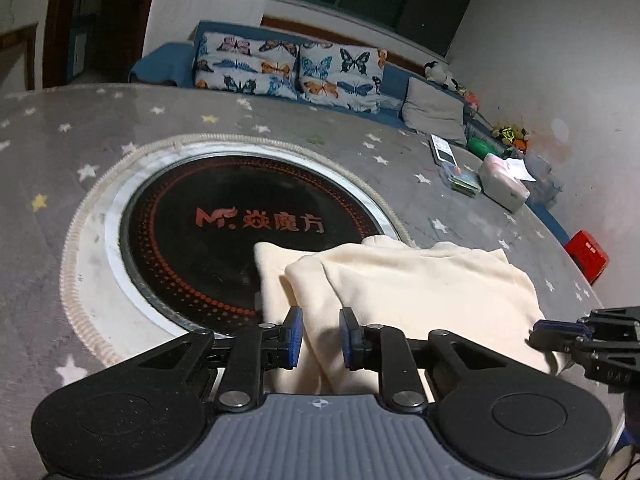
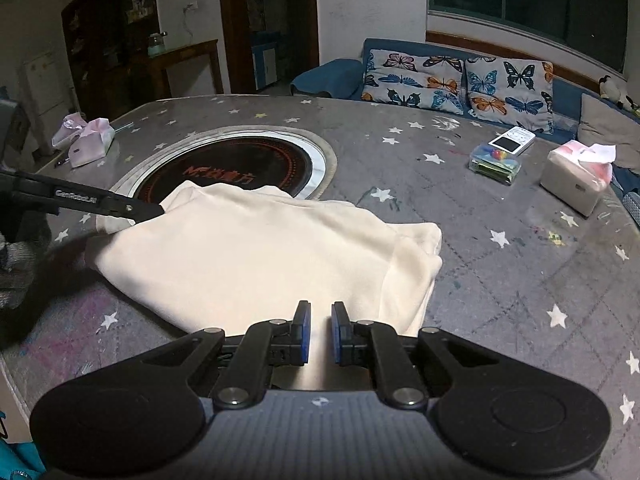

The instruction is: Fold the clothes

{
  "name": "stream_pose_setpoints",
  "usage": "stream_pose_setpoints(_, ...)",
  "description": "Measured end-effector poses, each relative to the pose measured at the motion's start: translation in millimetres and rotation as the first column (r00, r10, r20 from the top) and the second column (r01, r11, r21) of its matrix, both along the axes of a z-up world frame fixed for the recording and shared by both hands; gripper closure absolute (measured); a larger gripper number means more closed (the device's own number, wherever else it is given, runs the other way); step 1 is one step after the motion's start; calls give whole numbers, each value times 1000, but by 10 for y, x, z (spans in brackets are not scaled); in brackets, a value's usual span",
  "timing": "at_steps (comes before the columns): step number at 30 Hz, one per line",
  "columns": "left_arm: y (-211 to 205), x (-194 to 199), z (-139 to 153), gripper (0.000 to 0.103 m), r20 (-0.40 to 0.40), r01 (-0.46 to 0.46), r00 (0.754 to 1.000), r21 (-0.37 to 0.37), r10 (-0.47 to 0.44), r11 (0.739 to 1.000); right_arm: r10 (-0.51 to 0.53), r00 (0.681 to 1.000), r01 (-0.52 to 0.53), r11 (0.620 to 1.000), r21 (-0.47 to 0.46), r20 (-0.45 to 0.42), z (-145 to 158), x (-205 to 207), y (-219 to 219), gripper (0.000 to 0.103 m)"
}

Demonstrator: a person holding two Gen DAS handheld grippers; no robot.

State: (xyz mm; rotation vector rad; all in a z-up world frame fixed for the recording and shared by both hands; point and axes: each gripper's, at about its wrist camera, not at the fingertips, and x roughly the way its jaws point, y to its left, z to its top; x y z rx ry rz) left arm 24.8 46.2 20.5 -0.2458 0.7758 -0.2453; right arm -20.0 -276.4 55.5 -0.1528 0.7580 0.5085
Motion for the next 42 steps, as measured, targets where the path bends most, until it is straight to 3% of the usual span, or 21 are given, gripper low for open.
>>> stream_pose_setpoints(5,4,90,-56,79,-25,-20,999,-12,20,1000,6,1000,-6,1000,-11,-2,-31,5,22,93)
stream_pose_setpoints(8,-10,81,-38,94,-4,-22,1000,0,22,1000,7,1000,-7,1000,-13,-1,-38,11,26,93)
stream_pose_setpoints(11,-38,46,6,98,30,-24,999,24,23,999,8,1000,-8,1000,-18,0,-39,12,34,93)
stream_pose_setpoints(15,-165,-88,149,99,141,-39,990,140,19,989,13,1000,-13,999,-32,3,-61,16,49,93)
stream_pose_setpoints(17,-221,-78,102,99,145,-37,989,196,8,980,16,1000,-16,999,-37,6,-72,31,59,93)
stream_pose_setpoints(20,-211,16,-27,98,73,-28,997,189,14,982,21,1000,-21,999,-39,3,-54,45,63,93)
stream_pose_setpoints(26,-169,2,127,94,95,-26,995,180,9,983,28,999,-27,999,-47,29,107,149,31,93)
stream_pose_setpoints(31,-301,157,231,94,84,32,996,127,-43,991,22,999,-20,999,-43,47,189,406,85,93)
stream_pose_setpoints(42,-752,648,27,94,32,112,993,132,-118,985,24,1000,-24,1000,-18,6,-50,946,460,93)
